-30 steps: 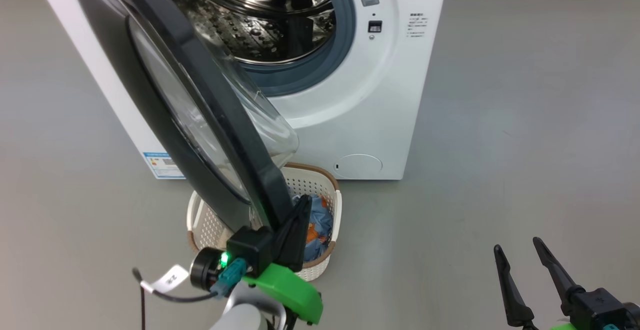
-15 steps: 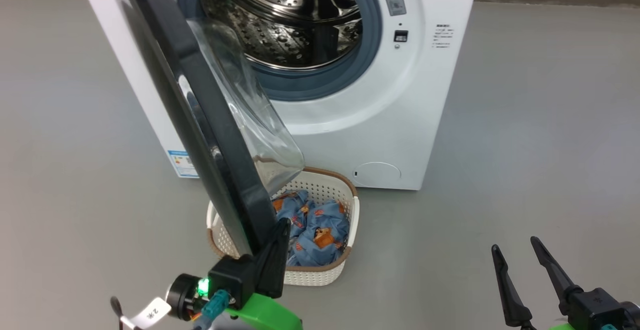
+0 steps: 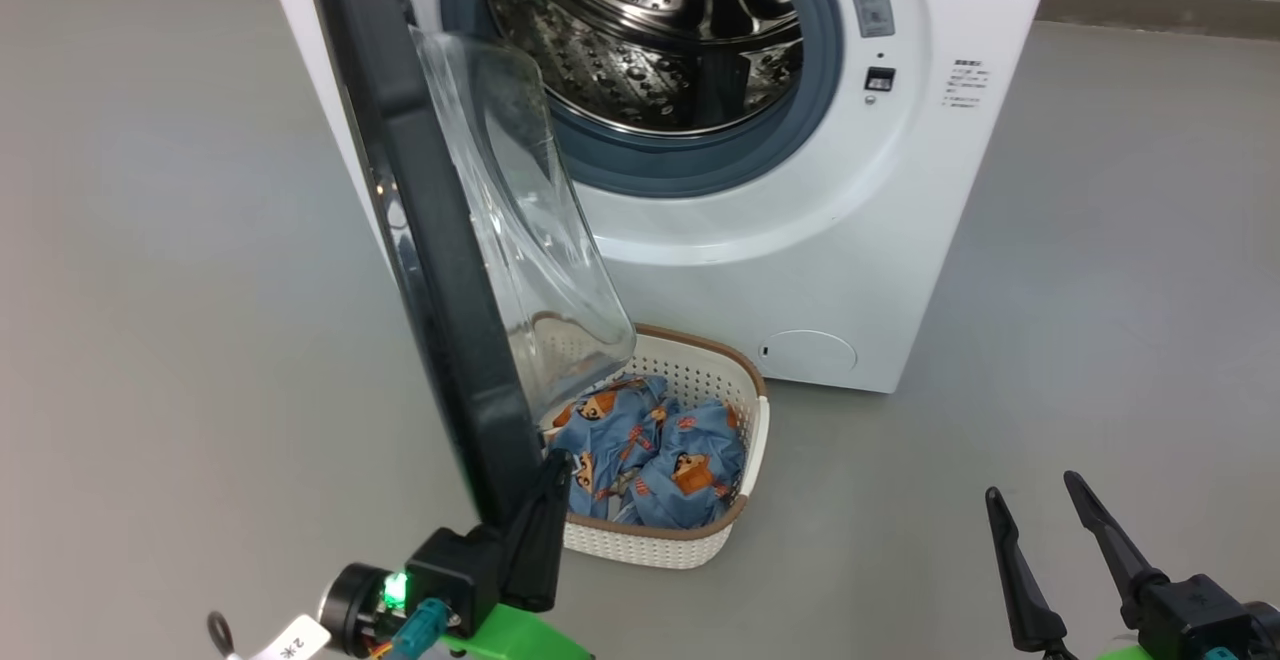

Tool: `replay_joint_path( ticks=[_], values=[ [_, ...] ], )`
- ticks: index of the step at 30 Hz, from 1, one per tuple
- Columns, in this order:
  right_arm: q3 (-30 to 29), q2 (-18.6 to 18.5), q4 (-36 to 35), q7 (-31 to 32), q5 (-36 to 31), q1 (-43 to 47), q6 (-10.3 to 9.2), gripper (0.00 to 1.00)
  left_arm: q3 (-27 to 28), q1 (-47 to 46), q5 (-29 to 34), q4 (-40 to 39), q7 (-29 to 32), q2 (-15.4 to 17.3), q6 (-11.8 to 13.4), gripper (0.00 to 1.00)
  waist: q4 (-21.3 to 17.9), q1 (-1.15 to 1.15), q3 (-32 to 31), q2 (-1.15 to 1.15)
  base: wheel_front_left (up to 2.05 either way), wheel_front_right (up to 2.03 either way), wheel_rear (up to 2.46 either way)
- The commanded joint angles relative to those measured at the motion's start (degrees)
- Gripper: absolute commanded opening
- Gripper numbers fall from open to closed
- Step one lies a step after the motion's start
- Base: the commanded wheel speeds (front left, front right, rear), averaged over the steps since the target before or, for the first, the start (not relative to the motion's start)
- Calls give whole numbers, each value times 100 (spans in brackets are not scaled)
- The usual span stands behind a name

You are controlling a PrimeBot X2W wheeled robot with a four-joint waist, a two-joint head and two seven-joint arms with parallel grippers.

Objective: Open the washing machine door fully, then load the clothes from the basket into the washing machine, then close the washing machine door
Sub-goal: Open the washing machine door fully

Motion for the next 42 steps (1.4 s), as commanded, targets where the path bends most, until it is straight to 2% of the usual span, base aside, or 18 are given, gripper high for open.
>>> replay_joint_path(
  ticks=[1, 18, 26, 32, 42],
  values=[
    [138, -45, -171, 2, -22, -113, 35, 100, 380, -114, -35, -79, 11, 266, 174, 0, 72, 0, 27, 0, 0, 0, 0],
    [49, -100, -235, 28, -33, -165, 35, 100, 700, -14, -45, -267, -158, 453, 460, 0, 654, 0, 202, 0, 0, 0, 0],
    [32, -104, -298, 48, -35, -174, 35, 100, 1015, 41, -132, -314, -241, 593, 576, 0, 953, 0, 286, 0, 0, 0, 0],
    [21, -153, -377, 85, -42, -213, 35, 100, 1326, 39, -194, -230, -300, 805, 569, 0, 1055, 0, 398, 0, 0, 0, 0],
    [49, -252, -562, 143, -59, -255, 35, 100, 1761, -87, -276, 102, -358, 1071, 431, 0, 959, 0, 512, 0, 0, 0, 0]
  ],
)
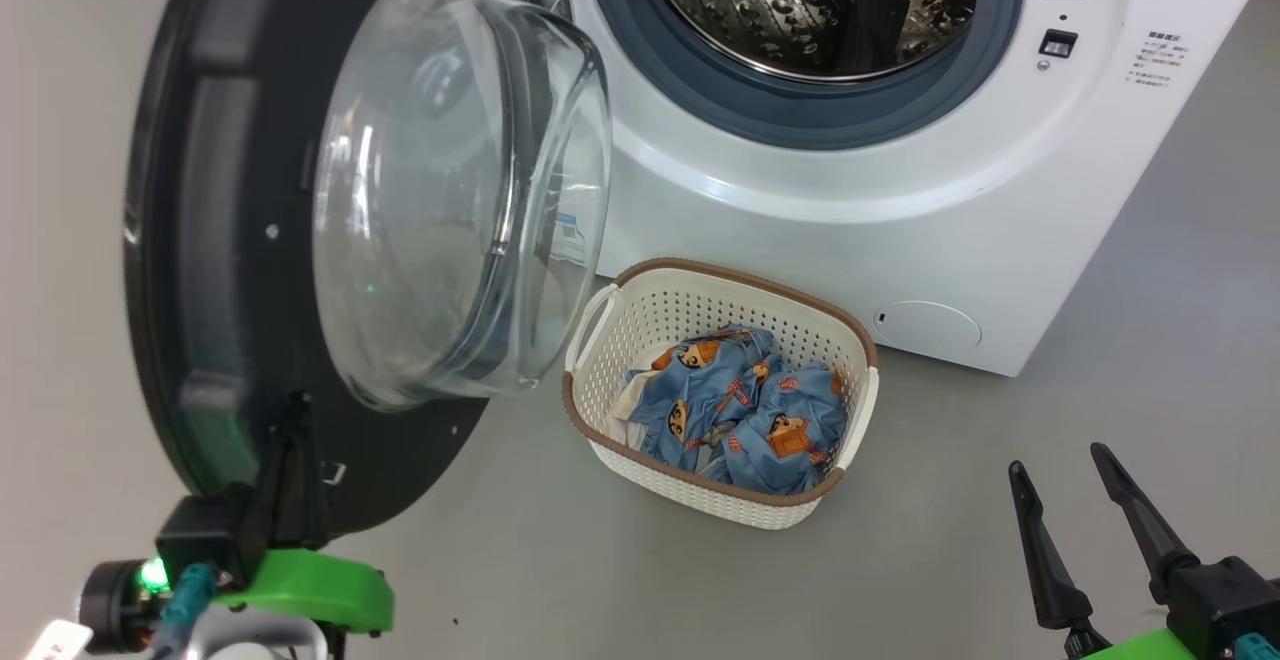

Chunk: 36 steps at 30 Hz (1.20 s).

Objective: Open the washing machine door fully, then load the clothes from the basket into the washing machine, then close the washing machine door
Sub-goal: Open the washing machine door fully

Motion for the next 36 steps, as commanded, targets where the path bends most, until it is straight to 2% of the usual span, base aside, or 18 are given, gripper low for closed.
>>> replay_joint_path(
  ticks=[1, 10, 18, 27, 36],
  values=[
    [120, -79, -181, 12, -49, -228, 35, 100, 328, -253, -86, 28, -23, 263, -37, 0, -23, 0, 14, 0, 0, 0, 0],
    [84, -158, -341, 91, -27, -231, 35, 100, 790, -441, -252, 537, -49, 296, -409, 0, -58, 0, 163, 0, 0, 0, 0],
    [73, -253, -468, 157, 1, -323, 35, 100, 1658, -635, -204, 1011, -52, 218, -803, 0, -94, 0, 420, 0, 0, 0, 0],
    [11, -366, -581, 189, 30, -450, 35, 100, 2644, -915, 13, 1381, -53, 94, -1336, 0, -153, 0, 750, 0, 0, 0, 0],
    [-44, -425, -673, 225, 32, -553, 35, 100, 3252, -1535, 140, 2115, -53, 74, -2014, 0, -175, 0, 970, 0, 0, 0, 0]
  ],
)
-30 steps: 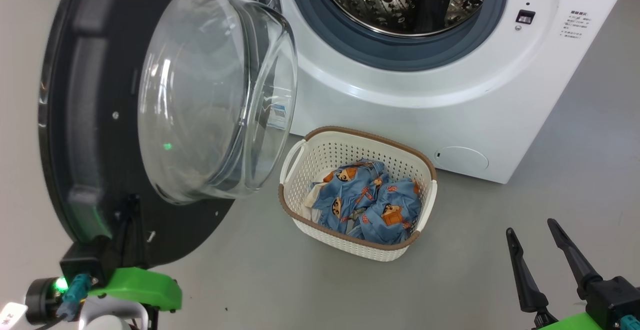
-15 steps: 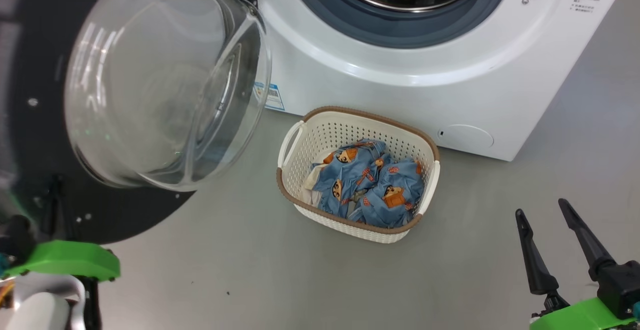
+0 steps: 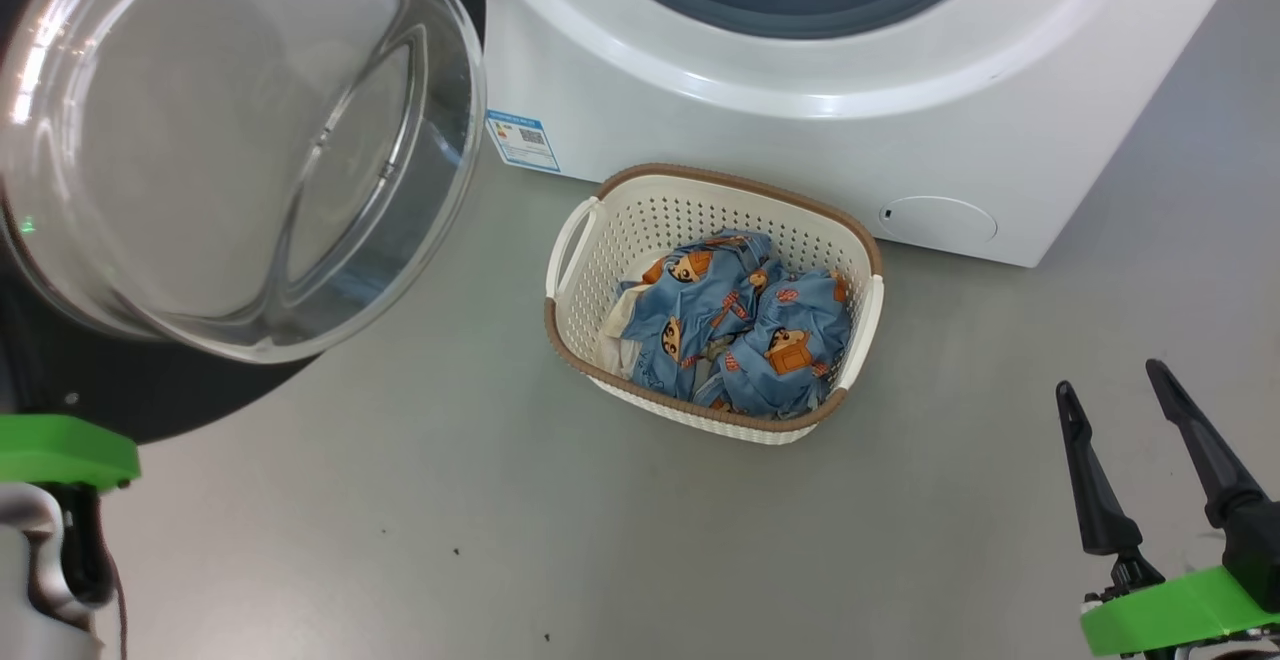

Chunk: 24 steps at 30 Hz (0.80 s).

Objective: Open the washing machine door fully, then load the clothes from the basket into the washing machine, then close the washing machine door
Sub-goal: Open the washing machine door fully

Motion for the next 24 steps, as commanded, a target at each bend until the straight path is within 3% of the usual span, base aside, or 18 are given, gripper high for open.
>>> replay_joint_path(
  ticks=[1, 12, 19, 24],
  values=[
    [126, -81, -182, 23, 26, -176, 35, 100, 397, -373, 77, 108, -52, 353, -98, 0, -29, -1, 50, 0, 0, 0, 0],
    [134, -107, -159, 9, 40, -253, 35, 100, 937, -777, 289, 822, -52, 259, -434, 0, -92, -1, 121, 0, 0, 0, 0],
    [134, -79, -111, -27, 51, -248, 35, 100, 1383, -479, 585, 596, -52, 41, -558, 0, -125, -1, 73, 0, 0, 0, 0],
    [110, -42, -91, -45, 44, -212, 35, 100, 1634, 0, 890, 24, -52, -268, -621, 0, -120, -1, -1, 0, 0, 0, 0]
  ],
)
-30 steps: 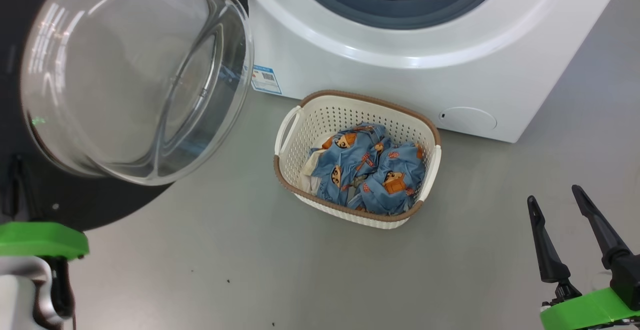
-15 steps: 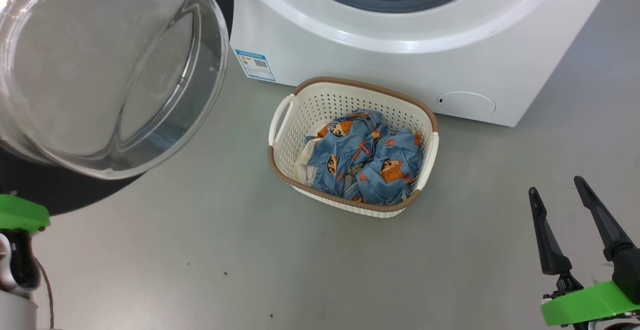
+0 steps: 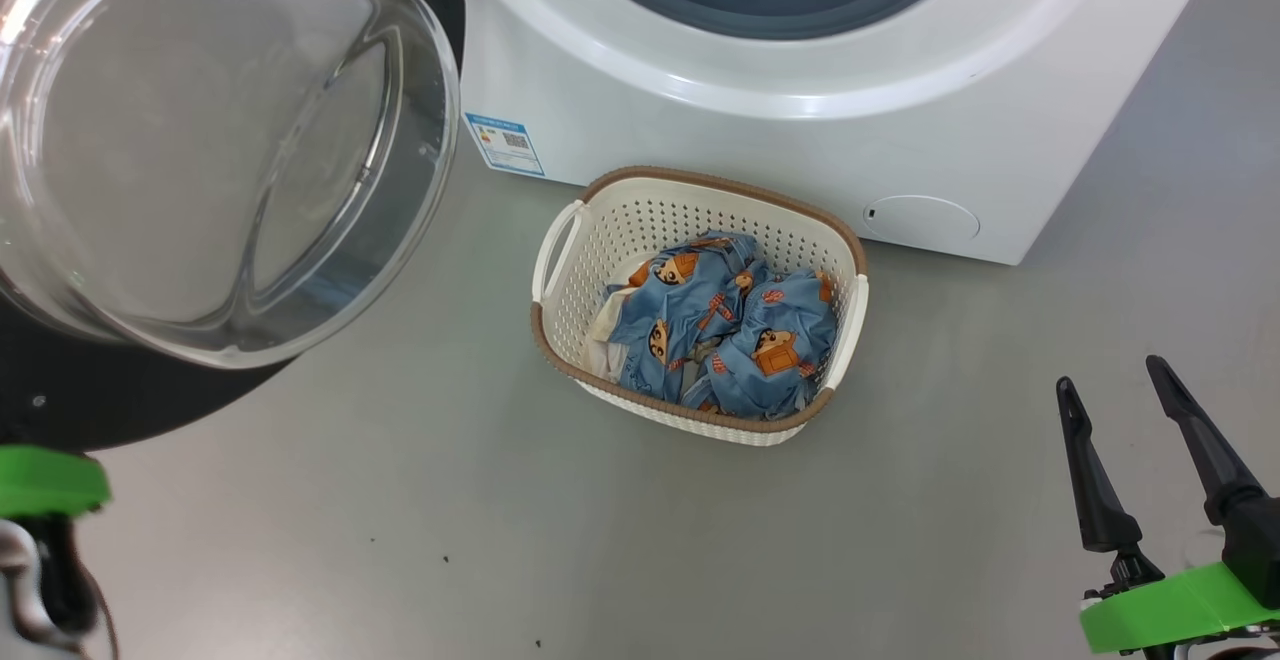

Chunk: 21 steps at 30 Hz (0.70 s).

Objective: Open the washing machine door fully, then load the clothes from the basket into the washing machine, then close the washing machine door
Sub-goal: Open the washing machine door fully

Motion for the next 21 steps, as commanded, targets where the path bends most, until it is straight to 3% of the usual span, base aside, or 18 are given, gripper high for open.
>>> replay_joint_path(
  ticks=[1, 12, 19, 21],
  values=[
    [105, -35, -130, -37, 33, -114, 35, 100, 222, 174, 146, -379, -47, 148, -30, 0, 10, 0, -31, 0, 0, 0, 0],
    [100, 66, -43, -98, 14, -34, 35, 100, 209, 1550, 854, -2401, -47, -809, -233, 0, -52, 0, -272, 0, 0, 0, 0],
    [145, 177, 25, -147, -11, 24, 35, 100, -305, 2178, 1010, -3094, -47, -1000, -290, 0, -185, 0, -449, 0, 0, 0, 0],
    [172, 220, 58, -172, -13, 44, 35, 100, -668, 2375, 977, -3195, -47, -1032, -322, 0, -286, 0, -522, 0, 0, 0, 0]
  ],
)
